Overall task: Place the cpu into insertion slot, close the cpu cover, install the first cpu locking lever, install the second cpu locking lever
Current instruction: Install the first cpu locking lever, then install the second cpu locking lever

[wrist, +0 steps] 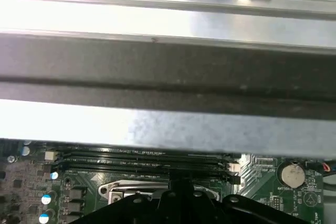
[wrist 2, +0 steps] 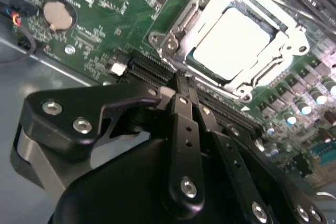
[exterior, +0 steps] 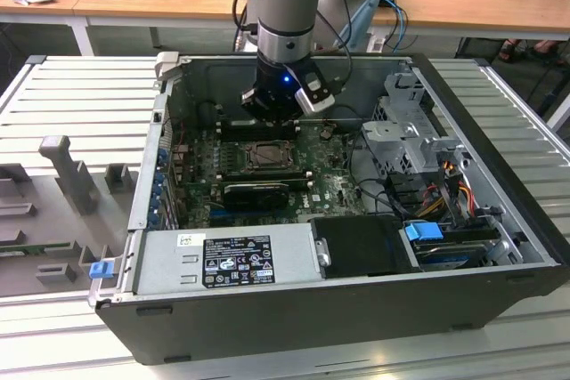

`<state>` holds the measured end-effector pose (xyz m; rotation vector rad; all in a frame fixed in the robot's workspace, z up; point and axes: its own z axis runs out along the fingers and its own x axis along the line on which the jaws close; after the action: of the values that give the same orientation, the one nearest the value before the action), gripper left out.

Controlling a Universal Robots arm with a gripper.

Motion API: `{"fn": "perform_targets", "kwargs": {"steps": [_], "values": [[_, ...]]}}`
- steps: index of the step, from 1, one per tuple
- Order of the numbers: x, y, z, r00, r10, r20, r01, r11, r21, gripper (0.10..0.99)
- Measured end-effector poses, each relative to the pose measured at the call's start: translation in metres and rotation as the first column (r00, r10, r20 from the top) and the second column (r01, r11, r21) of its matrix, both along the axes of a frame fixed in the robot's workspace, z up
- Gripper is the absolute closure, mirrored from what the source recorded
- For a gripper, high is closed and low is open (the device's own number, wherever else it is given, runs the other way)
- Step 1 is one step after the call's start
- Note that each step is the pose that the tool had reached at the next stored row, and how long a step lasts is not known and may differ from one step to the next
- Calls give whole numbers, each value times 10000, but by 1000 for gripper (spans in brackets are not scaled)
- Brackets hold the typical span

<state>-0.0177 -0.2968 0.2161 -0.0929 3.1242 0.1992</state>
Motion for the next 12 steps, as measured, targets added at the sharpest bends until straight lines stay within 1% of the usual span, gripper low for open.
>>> {"fn": "perform_targets", "kwargs": {"steps": [12], "values": [[0, -54, 0, 10000, 0, -1, 0, 10000, -1, 980]]}}
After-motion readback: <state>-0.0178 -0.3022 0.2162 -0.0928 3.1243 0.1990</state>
